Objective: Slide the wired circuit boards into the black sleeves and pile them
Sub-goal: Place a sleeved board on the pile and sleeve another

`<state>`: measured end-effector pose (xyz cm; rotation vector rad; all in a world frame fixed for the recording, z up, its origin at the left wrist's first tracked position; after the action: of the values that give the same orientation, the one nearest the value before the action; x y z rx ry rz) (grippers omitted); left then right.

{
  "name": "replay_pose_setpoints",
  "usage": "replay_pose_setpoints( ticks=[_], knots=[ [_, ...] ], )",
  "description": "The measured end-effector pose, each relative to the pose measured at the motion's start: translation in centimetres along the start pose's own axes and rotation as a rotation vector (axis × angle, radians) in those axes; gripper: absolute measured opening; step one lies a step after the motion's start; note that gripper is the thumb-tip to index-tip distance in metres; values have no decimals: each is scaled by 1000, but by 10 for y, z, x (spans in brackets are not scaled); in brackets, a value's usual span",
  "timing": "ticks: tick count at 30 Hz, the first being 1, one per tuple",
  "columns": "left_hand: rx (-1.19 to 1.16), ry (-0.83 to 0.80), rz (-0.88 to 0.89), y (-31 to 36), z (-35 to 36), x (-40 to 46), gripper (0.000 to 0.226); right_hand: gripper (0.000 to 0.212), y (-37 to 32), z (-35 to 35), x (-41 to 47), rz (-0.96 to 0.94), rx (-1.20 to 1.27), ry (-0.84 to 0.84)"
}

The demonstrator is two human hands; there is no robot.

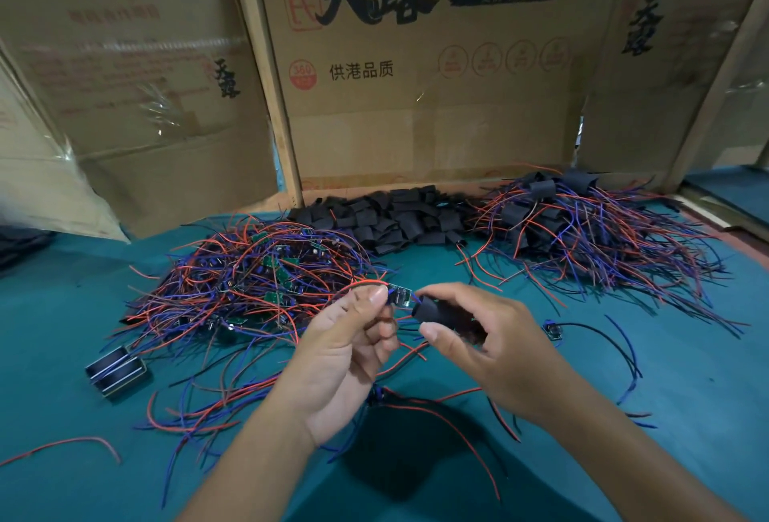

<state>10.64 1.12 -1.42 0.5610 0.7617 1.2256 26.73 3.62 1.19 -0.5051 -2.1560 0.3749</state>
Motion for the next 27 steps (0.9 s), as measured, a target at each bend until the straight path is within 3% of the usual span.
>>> replay_pose_setpoints(
  ticks=[4,8,11,15,20,27],
  knots=[
    [-20,-103,-66,-7,7,-1,13,26,-2,-1,0,-26,42,-9],
    [165,32,46,1,4,-3,16,29,0,0,-1,-39,-15,-19],
    [205,76,21,0,3,-3,16,34,-1,2,-2,-66,-145,-18],
    [247,81,-20,-8,7,-3,23,34,-2,7,-4,-92,-159,-35],
    [130,54,-47,-8,4,-1,20,37,0,10,-5,-86,-129,-57],
    [282,60,-36,-13,4,-1,27,34,-3,15,-4,-100,-148,-19]
  ],
)
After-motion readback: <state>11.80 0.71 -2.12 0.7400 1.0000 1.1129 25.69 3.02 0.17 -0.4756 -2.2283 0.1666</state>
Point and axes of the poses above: each hand's wrist, its own x-axis towards the middle knuckle, its own z-axis out of the palm, y = z × x, the point moved 4 cm from there along x, towards the middle knuckle, and after that the axes turned 14 degrees about -z, right-handed, at the moved point
